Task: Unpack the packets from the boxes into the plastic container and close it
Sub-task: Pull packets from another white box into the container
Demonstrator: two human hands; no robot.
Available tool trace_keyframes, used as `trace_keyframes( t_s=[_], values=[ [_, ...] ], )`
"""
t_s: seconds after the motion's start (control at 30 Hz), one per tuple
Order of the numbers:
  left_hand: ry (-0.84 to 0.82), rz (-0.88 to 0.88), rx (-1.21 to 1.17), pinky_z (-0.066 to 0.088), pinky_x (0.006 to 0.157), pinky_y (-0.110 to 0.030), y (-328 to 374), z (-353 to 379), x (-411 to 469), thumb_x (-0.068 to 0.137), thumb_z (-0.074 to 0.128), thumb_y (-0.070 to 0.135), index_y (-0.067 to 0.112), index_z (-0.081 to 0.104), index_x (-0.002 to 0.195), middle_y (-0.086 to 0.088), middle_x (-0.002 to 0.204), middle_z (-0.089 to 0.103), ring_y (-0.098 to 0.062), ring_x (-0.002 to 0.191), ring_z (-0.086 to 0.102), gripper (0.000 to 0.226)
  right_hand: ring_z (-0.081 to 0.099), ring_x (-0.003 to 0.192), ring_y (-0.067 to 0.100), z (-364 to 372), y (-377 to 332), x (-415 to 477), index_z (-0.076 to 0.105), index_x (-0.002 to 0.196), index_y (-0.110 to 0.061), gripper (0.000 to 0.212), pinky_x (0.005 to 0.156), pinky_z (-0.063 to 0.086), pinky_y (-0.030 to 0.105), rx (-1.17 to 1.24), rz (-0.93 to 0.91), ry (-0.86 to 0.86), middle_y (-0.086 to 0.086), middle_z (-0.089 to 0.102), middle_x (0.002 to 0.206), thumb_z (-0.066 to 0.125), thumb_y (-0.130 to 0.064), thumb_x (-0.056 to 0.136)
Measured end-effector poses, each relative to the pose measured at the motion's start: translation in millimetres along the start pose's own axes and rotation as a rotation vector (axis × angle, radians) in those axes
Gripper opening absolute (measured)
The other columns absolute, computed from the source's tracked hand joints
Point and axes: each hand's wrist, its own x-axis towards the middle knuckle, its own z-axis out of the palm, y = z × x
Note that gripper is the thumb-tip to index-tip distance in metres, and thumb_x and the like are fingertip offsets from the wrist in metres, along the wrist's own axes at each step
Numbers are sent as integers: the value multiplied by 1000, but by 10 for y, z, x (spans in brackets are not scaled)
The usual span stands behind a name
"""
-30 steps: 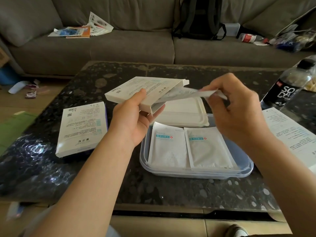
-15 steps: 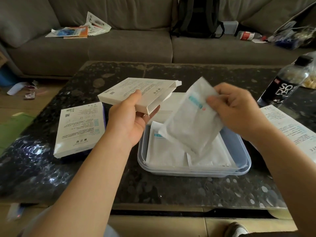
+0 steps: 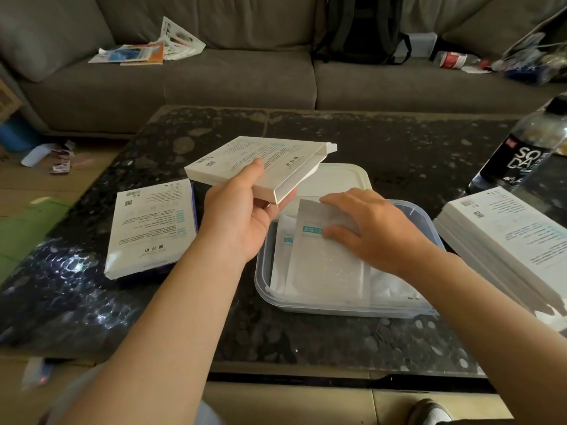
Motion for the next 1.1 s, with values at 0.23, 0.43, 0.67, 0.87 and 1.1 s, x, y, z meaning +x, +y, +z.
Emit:
trace_keyframes(
  t_s=[0.23, 0.43, 0.67, 0.87, 1.1],
  values=[
    [-1, 3, 10, 65, 84, -46, 11, 4, -14, 97, 72, 14, 27, 53, 137, -11, 122, 71, -28, 102, 76, 46, 48, 133, 19, -52, -134, -33, 50, 143, -33, 55, 105, 49, 40, -224, -28, -88, -6, 49, 147, 61, -51, 92],
    [-21, -12, -6, 66, 82, -47, 23, 3, -15, 98, 71, 13, 26, 56, 130, -12, 120, 73, -23, 92, 80, 37, 51, 129, 15, -144, -43, -153, 43, 144, -45, 69, 108, 47, 38, -91, 161, -385, -15, 45, 148, 66, -65, 82],
    [-26, -4, 3, 66, 82, -47, 10, 7, -16, 98, 72, 13, 25, 57, 132, -11, 120, 73, -27, 97, 78, 39, 29, 146, 11, -60, -27, -189, 32, 148, -53, 75, 121, 23, 36, -9, 113, -473, -24, 29, 159, 67, -63, 82],
    [-27, 3, 1, 65, 84, -48, 4, 1, -1, 97, 72, 13, 24, 55, 137, -12, 122, 72, -29, 102, 77, 45, 23, 151, 14, 25, -67, -172, 23, 151, -55, 76, 122, 21, 41, -59, 97, -493, -25, 18, 163, 58, -69, 85],
    [-26, -3, 4, 65, 82, -48, 0, 4, 8, 97, 73, 13, 24, 54, 139, -13, 123, 72, -30, 103, 76, 47, 16, 153, 17, 13, -152, -151, 19, 153, -51, 84, 123, 14, 43, -176, 13, -447, -18, 16, 165, 49, -80, 80]
  ],
)
